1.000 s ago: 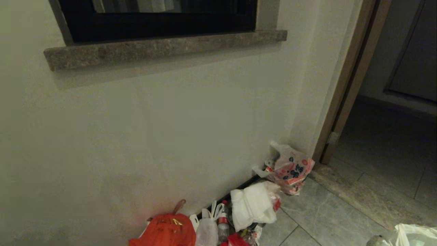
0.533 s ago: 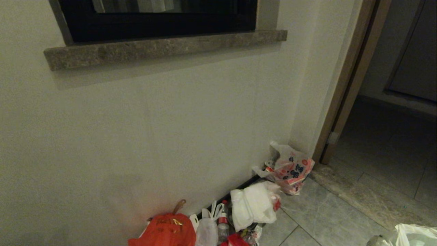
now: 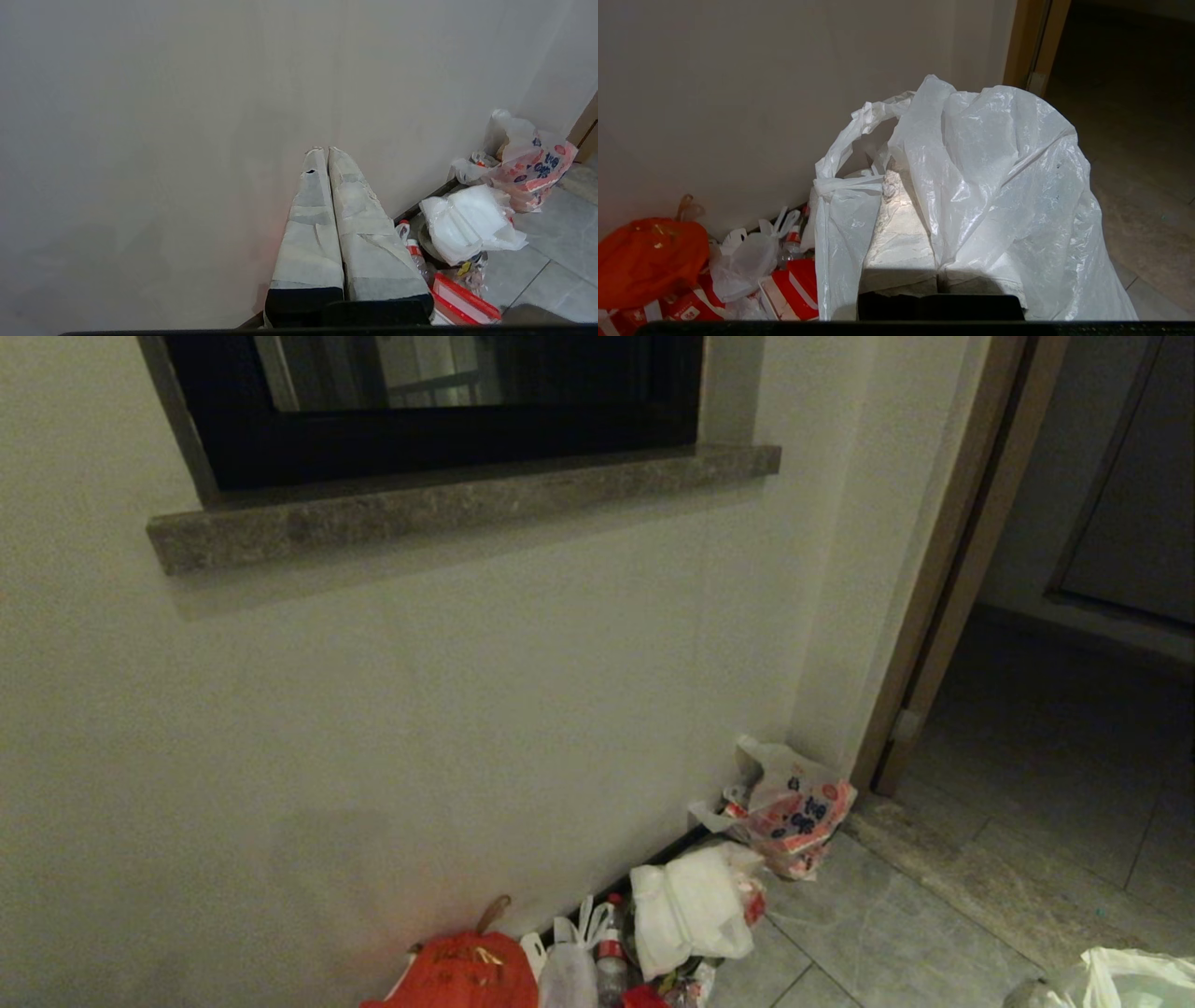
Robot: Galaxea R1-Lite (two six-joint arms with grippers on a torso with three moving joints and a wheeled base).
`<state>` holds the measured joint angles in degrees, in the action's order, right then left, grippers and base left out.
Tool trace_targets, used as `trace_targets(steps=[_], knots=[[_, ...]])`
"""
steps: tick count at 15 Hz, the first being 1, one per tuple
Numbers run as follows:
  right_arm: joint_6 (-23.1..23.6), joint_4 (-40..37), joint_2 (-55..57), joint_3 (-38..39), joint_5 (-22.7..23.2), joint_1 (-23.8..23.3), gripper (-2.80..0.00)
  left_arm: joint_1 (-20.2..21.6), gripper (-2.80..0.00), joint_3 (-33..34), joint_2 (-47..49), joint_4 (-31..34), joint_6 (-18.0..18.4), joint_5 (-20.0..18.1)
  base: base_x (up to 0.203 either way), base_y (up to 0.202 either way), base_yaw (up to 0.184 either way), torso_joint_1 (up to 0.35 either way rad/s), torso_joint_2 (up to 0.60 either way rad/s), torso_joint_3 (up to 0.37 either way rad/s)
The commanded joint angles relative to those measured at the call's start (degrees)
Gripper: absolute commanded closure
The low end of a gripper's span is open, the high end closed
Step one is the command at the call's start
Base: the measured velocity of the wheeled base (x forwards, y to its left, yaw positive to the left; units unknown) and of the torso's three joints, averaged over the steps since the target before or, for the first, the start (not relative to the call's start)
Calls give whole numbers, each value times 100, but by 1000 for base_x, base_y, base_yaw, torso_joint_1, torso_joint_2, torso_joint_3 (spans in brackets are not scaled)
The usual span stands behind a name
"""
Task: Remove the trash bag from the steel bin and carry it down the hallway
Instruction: Put the trash bag at the door
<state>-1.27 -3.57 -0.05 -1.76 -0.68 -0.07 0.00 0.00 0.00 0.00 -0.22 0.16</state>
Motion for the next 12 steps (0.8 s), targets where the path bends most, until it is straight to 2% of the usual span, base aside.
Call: trace_targets(steps=[1,12], knots=[[3,-3,5,2,-2,3,0,0,0,6,0,0,-4,2,0,0,0,90,-431,-350],[4,-8,5,0,-2,-1,0,0,0,8,0,4,-4,2,0,0,0,137,-466,-334]])
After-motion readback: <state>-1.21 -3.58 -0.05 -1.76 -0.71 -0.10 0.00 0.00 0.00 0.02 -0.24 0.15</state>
